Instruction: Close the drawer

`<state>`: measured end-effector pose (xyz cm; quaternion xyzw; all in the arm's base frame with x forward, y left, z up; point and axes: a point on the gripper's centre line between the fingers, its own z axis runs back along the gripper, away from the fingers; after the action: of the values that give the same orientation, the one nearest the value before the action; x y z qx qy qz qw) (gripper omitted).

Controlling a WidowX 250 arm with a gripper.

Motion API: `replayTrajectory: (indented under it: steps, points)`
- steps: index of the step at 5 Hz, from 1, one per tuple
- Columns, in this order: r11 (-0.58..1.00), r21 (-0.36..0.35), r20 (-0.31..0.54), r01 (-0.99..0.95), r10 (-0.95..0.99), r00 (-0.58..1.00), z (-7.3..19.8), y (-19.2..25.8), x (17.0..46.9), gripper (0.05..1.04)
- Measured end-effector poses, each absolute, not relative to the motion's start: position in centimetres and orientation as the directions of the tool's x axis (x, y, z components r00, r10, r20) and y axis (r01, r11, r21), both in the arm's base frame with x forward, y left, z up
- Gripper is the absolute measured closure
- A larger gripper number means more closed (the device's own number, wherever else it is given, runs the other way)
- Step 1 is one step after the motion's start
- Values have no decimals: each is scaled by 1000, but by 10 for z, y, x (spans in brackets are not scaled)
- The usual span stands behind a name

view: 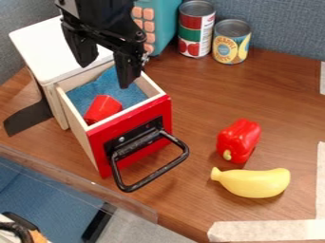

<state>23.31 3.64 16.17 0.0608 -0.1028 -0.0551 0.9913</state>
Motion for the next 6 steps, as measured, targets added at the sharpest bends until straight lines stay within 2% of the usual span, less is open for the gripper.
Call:
replayTrajectory:
  steps: [1, 4, 6]
  points:
    - [988, 126, 179, 95, -116, 977, 156, 36, 231, 77]
    - [961, 133, 135, 244, -262, 956, 134, -16, 213, 77]
    - [942, 135, 103, 308, -322, 941, 110, -46, 202, 77]
